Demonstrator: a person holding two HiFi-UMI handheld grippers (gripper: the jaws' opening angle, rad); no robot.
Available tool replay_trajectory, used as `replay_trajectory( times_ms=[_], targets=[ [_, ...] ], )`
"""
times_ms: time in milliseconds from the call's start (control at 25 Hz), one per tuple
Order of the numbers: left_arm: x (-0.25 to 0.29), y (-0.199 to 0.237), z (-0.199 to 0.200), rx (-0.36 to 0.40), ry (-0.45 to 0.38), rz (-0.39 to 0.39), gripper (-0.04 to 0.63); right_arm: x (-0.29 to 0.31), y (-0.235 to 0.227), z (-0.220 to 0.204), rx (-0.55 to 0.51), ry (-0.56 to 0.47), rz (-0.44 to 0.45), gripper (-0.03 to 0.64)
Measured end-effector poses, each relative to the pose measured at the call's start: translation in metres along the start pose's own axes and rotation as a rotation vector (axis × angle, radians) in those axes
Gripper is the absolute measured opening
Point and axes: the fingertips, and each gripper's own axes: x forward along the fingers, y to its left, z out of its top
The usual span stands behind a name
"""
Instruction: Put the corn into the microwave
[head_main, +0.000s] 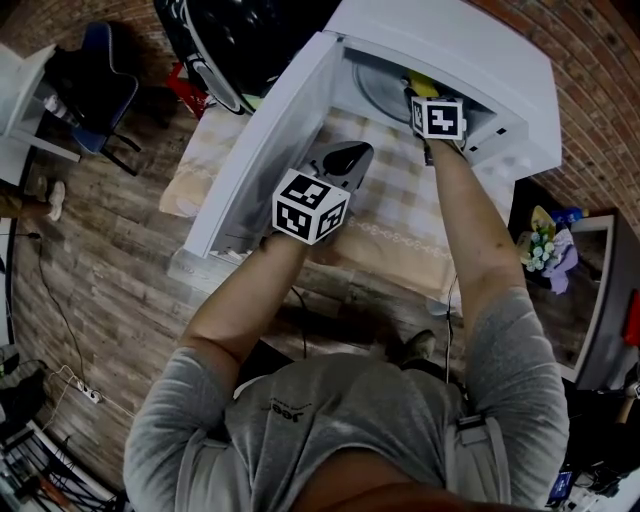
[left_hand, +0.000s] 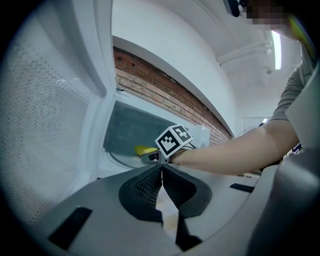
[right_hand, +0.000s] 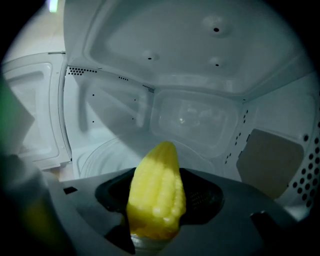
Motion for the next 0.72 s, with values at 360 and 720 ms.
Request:
replay_trajectory(
  times_ms=[360,720],
  targets=[
    [-0.0006,-0.0041,0.0004,0.006,-0.001,-0.006,0.023,0.0007,0.0001,-0.0006,0.003,0.009,-0.017,0.265],
    [-0.0036,-0.0047,0.0008,0.003,-0.005,-0.004,0.023,0.0014,-0.0024,-0.001,0.006,0.015,-0.023,0.291]
  ],
)
